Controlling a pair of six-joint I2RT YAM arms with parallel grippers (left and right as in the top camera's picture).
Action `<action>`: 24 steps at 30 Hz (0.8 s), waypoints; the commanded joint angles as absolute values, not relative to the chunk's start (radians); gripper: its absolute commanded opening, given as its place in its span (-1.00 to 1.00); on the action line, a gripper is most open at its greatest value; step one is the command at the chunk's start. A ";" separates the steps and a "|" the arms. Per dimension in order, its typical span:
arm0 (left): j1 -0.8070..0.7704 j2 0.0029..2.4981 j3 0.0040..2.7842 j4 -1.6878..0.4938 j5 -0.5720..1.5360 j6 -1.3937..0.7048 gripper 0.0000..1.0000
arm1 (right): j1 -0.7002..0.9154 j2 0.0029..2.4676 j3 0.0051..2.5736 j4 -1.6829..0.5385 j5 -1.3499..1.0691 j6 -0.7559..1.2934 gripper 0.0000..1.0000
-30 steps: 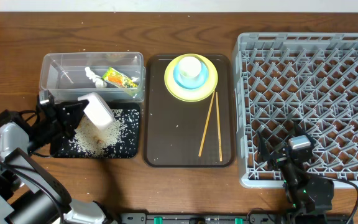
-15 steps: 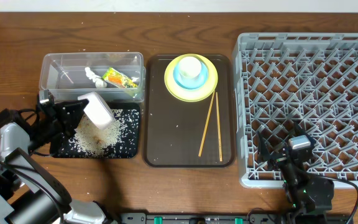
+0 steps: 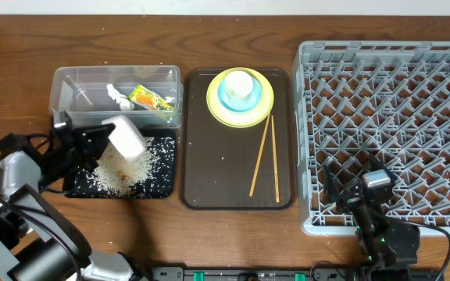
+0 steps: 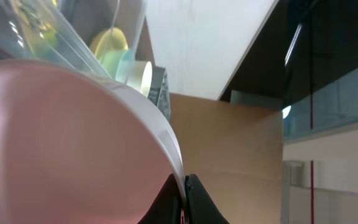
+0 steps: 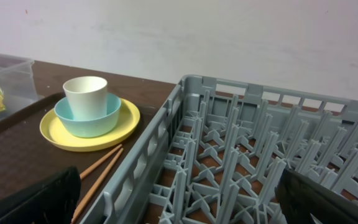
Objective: Sort waste into correct bins and load items into the dishwasher rack
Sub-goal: 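Carry the empty bowl with left gripper back onto the brown tray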
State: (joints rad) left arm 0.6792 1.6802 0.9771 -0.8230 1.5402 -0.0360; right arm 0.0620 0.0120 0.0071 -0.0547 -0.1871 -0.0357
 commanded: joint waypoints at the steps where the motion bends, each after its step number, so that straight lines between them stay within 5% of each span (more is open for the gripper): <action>1: 0.616 1.604 1.035 -0.824 1.472 -0.090 -0.88 | 0.049 0.007 0.006 -0.057 -0.191 -0.023 0.99; 13: 0.118 1.303 1.106 -0.813 0.704 -0.271 -0.88 | 0.049 0.007 0.006 -0.057 -0.191 -0.023 0.98; 24: -0.469 1.357 1.082 -0.813 0.148 -0.371 -0.88 | 0.049 0.007 0.006 -0.057 -0.191 -0.023 0.98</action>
State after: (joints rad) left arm -0.3862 1.3239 1.0916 -0.8101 0.3790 -0.3096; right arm 0.0620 0.0120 0.0071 -0.0544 -0.1871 -0.0357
